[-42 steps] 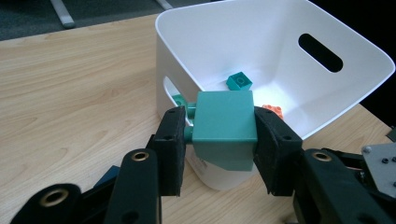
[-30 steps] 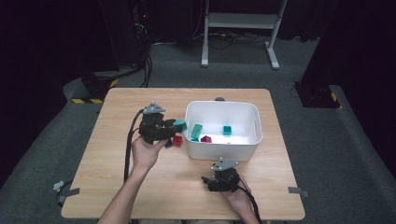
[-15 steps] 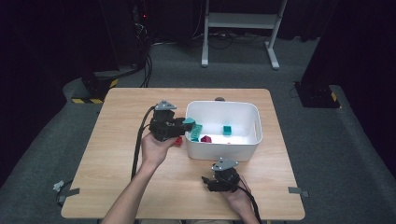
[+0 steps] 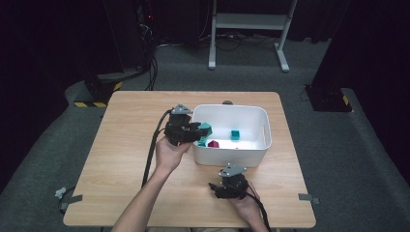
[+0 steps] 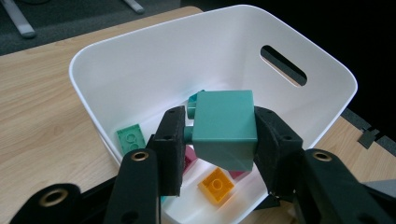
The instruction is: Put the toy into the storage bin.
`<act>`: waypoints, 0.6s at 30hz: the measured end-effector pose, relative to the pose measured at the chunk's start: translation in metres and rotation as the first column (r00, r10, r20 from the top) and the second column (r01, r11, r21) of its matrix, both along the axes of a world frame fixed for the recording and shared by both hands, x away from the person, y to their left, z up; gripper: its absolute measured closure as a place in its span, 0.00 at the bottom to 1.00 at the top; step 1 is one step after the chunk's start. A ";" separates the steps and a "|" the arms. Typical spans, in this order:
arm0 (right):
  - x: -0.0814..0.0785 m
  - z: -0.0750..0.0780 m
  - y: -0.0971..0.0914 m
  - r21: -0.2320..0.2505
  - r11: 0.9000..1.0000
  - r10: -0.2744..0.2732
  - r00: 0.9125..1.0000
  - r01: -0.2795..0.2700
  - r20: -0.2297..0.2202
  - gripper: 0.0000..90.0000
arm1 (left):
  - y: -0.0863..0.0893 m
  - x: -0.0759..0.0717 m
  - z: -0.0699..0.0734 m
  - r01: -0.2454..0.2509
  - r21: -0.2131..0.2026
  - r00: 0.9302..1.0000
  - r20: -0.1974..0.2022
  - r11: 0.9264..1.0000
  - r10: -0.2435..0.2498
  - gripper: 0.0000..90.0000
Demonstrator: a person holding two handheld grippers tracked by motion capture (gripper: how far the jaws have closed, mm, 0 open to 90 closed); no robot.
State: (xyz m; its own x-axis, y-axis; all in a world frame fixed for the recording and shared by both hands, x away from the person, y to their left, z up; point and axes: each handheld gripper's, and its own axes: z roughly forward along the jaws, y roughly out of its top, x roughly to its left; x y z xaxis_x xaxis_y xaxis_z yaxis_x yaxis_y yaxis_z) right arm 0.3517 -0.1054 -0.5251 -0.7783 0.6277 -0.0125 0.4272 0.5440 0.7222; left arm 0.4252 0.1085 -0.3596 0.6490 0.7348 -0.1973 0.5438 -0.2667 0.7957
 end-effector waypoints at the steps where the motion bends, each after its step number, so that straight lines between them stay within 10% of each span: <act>1: 0.000 0.000 0.000 0.000 1.000 0.000 1.000 0.000 0.000 0.34 | -0.001 0.001 -0.001 0.002 0.002 1.000 0.001 1.000 -0.002 0.63; 18: 0.000 0.000 0.000 -0.001 1.000 0.001 1.000 -0.001 0.001 0.34 | -0.018 0.004 -0.009 0.010 0.044 1.000 0.005 0.999 -0.010 0.54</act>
State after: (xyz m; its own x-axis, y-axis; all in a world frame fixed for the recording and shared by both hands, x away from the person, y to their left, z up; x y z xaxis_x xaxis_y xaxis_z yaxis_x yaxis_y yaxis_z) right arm 0.3518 -0.1055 -0.5251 -0.7790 0.6269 -0.0138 0.4259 0.5451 0.7222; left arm 0.4294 0.0907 -0.3689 0.6573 0.7361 -0.1617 0.5369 -0.3068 0.7859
